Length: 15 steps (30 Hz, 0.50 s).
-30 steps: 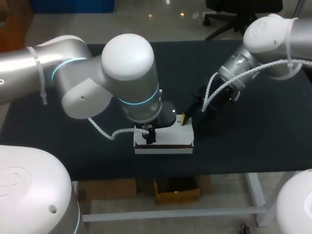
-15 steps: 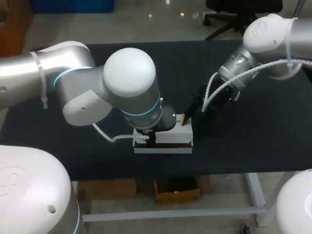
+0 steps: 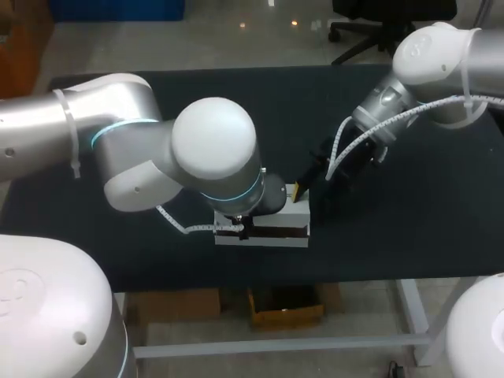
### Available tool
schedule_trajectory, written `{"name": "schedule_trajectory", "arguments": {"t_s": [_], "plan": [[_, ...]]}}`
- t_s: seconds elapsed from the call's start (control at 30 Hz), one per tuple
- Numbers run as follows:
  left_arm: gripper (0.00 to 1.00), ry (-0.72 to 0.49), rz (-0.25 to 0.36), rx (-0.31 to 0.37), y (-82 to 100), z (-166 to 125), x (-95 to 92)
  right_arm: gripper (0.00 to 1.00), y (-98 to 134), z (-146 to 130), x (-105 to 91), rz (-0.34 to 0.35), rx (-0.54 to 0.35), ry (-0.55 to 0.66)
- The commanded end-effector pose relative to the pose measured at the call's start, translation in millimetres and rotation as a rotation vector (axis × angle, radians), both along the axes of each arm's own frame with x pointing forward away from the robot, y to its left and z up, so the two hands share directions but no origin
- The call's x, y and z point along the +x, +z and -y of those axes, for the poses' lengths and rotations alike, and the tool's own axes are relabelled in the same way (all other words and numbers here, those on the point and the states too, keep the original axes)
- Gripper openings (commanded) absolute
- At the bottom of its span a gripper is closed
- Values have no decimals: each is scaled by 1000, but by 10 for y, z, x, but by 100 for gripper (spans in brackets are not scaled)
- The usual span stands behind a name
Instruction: Assemble the packaging by folding the flat box into shape, placing the metal phone stand inside, and closing the box properly
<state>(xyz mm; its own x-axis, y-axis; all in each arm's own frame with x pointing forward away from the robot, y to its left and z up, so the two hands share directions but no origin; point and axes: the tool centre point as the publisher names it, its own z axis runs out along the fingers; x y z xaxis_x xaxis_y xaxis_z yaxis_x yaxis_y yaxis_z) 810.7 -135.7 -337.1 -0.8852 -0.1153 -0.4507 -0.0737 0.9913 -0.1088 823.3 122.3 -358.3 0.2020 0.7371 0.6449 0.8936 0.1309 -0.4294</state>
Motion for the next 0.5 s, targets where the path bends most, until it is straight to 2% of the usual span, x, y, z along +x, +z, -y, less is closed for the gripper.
{"name": "schedule_trajectory", "arguments": {"t_s": [0.03,0.23,0.5], "plan": [[39,8,19,10,-23,64,-7,42,-1,-6,13,-5,2,5],[33,16,37,16,-17,74,-11,42,2,-7,17,-2,2,6],[32,12,67,15,-7,94,-54,42,16,7,22,2,0,6]]}}
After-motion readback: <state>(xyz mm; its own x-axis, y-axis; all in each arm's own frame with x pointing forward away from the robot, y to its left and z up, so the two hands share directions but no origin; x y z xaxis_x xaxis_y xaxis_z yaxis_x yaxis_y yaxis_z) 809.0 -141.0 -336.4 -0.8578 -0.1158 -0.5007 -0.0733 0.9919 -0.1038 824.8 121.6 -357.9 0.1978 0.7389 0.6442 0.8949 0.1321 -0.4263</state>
